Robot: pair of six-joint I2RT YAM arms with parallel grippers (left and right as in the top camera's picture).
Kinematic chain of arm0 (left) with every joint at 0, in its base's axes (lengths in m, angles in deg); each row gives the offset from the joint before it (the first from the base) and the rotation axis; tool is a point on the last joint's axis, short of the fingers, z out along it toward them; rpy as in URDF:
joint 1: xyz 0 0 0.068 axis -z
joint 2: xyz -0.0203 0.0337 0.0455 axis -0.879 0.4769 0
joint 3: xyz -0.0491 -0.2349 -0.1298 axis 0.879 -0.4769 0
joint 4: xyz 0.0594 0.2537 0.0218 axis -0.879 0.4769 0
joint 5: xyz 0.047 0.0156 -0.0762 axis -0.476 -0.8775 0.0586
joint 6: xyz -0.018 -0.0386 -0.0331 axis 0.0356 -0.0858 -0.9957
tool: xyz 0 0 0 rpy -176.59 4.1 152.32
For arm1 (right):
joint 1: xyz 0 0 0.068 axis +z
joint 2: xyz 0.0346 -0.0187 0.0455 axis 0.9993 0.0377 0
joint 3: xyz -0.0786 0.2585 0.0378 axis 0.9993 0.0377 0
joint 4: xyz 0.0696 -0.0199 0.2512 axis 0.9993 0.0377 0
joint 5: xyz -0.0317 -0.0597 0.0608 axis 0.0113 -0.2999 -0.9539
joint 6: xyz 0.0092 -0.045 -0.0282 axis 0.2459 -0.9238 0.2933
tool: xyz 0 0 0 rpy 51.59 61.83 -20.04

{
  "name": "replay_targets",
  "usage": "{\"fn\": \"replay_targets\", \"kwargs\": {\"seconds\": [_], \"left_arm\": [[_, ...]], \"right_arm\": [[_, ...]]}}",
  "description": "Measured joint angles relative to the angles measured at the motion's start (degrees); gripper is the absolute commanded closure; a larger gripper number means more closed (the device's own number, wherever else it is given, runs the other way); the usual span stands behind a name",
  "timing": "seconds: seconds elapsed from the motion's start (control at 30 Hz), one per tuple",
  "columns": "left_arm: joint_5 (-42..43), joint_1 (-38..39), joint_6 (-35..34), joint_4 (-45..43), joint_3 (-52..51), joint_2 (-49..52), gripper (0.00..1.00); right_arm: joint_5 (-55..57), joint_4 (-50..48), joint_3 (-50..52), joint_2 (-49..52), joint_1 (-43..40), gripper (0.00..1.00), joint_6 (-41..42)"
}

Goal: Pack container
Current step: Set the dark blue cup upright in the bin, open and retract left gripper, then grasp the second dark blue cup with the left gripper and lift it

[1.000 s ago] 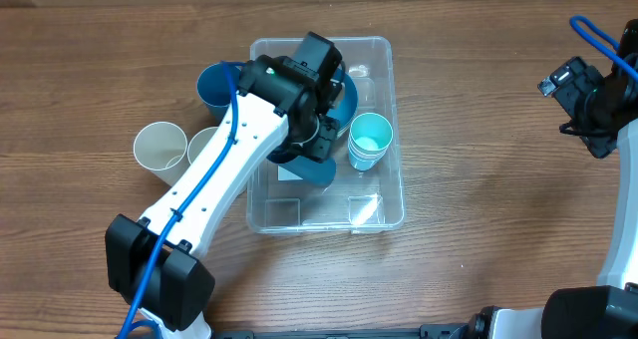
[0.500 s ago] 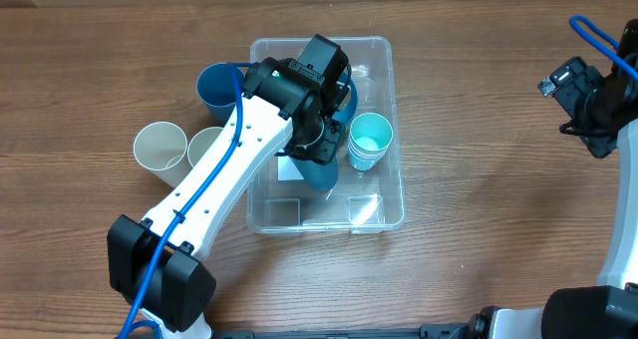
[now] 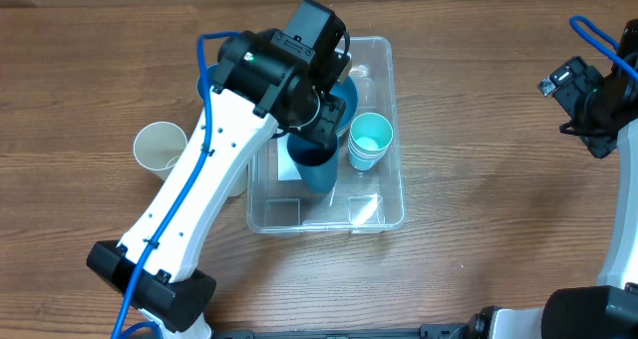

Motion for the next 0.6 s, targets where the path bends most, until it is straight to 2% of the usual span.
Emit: {"fn": "replay_targets", "kwargs": {"seconds": [0.13, 0.27, 0.47, 0.6], "left_arm": [[-2.67, -3.58, -1.27, 0.7, 1.33, 0.0, 0.31], [-3.06, -14.45, -1.97, -0.22, 1.33, 0.0, 0.3], [3.45, -31.41, -1.92, -4.66, 1.38, 0.76, 0.33], [6.62, -34.56, -1.68, -5.77, 1.42, 2.95, 0.37]], "right_arm": [[-0.02, 0.02, 0.0, 0.0, 0.02, 0.0, 0.0], [0.0, 0.02, 0.0, 0.0, 0.02, 0.0, 0.02], [-0.02, -0.02, 0.0, 0.0, 0.02, 0.0, 0.0], [-0.02, -0.02, 0.0, 0.0, 0.02, 0.0, 0.02]]}}
